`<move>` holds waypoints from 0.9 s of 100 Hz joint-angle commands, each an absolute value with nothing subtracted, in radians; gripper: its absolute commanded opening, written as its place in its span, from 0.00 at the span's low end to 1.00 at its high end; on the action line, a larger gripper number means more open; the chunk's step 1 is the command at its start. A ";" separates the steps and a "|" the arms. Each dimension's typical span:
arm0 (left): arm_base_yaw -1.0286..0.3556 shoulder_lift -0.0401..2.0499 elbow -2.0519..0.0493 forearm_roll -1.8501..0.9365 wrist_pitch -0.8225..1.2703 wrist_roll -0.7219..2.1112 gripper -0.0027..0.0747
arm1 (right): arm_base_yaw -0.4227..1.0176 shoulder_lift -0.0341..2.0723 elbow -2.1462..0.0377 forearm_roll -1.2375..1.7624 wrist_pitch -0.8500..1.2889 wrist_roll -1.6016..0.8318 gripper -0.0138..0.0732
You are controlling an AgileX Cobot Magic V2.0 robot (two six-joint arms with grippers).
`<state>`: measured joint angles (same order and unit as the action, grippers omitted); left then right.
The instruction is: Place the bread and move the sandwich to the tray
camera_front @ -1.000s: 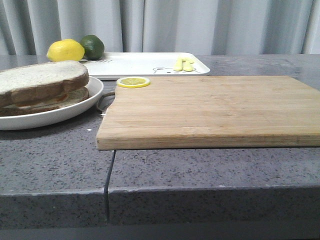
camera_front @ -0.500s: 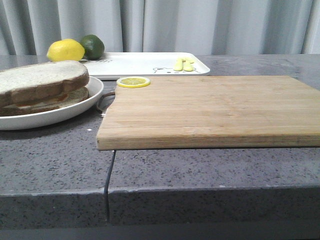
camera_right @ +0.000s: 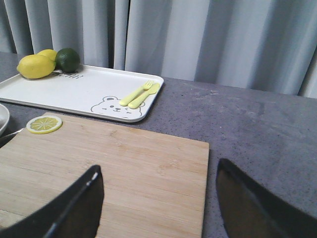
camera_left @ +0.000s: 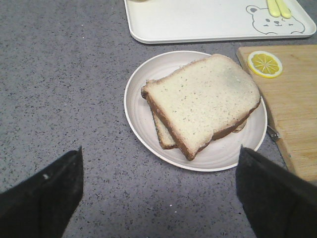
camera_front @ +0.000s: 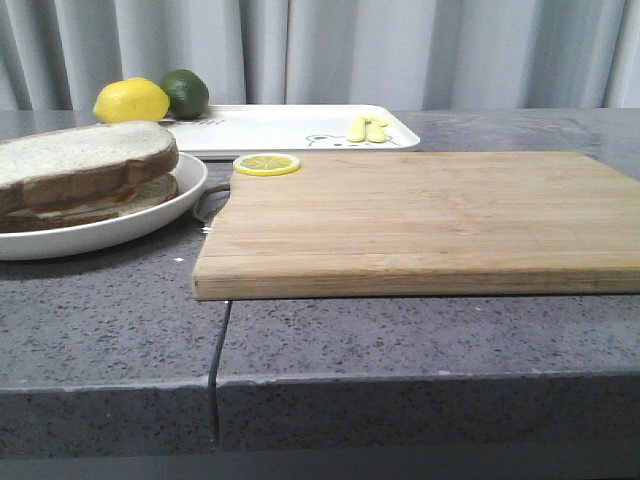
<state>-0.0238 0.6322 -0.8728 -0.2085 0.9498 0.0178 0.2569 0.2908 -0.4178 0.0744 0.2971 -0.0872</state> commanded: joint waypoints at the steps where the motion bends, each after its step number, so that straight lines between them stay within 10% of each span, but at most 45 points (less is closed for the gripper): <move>1: -0.029 0.640 -0.906 -0.228 0.886 0.018 0.79 | 0.250 0.295 -0.443 0.068 0.209 -0.086 0.72; 90: -0.029 0.640 -0.906 -0.228 0.857 0.018 0.79 | 0.250 0.295 -0.443 0.068 0.208 -0.086 0.72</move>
